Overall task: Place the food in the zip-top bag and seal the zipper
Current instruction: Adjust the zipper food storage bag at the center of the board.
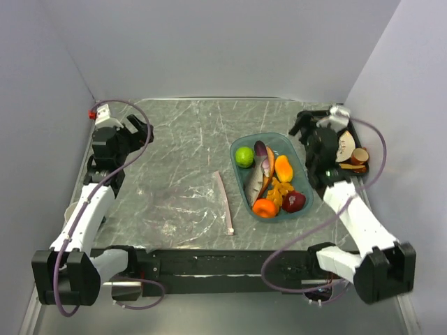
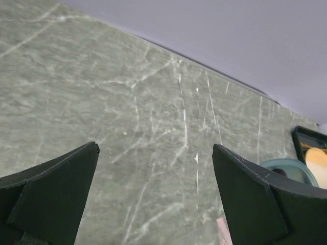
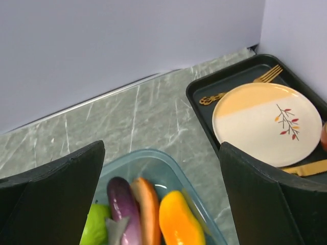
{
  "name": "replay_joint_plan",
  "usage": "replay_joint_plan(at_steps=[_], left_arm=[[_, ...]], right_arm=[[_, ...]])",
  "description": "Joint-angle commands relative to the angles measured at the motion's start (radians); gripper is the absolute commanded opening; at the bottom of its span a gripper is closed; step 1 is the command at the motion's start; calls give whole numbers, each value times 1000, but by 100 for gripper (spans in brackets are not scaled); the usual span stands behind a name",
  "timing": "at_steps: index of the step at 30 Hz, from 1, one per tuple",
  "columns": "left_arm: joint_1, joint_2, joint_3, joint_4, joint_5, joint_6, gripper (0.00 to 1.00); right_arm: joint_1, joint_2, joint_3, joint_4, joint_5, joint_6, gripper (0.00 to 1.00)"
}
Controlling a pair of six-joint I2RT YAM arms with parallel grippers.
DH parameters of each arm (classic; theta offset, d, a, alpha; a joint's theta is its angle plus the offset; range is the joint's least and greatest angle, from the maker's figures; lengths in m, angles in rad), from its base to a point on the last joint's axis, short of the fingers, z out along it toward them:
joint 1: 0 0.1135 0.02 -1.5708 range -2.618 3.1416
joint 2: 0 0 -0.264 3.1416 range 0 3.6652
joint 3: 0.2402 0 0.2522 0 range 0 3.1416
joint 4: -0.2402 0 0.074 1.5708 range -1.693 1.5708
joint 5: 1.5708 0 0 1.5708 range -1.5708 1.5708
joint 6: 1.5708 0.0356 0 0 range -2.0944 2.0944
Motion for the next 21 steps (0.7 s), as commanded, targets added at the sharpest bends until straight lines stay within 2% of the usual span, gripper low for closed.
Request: replay_joint_plan(at_steps=[1, 2, 4, 6, 8, 9, 12, 16, 19, 21], left_arm=[[1, 36, 159, -166, 52, -76, 99], [1, 61, 196, -230, 5, -97, 99], [1, 145, 300, -400, -31, -137, 99], [2, 200, 343, -458, 16, -120, 99], [7, 229, 316, -403, 131, -64, 99], [10, 230, 289, -398, 188, -68, 99], [24, 217, 256, -446, 200, -172, 99], [33, 226, 210, -380, 418, -154, 99], [15, 198, 189, -364, 443, -152, 99], [-47, 173, 181, -390, 411, -128, 99]], right_arm=[[0, 170, 274, -144, -2, 62, 100], [1, 203, 383, -170, 6, 63, 100], [0, 281, 475, -248, 36, 59, 100], [0, 330, 557, -309, 74, 91, 100], [0, 346, 568, -333, 70, 106, 100], [0, 341, 562, -337, 9, 112, 100], [0, 296, 528, -356, -129, 92, 100], [1, 205, 451, -348, -361, 105, 100], [1, 185, 437, -441, -361, 126, 100], [1, 205, 483, -553, -378, 82, 100]])
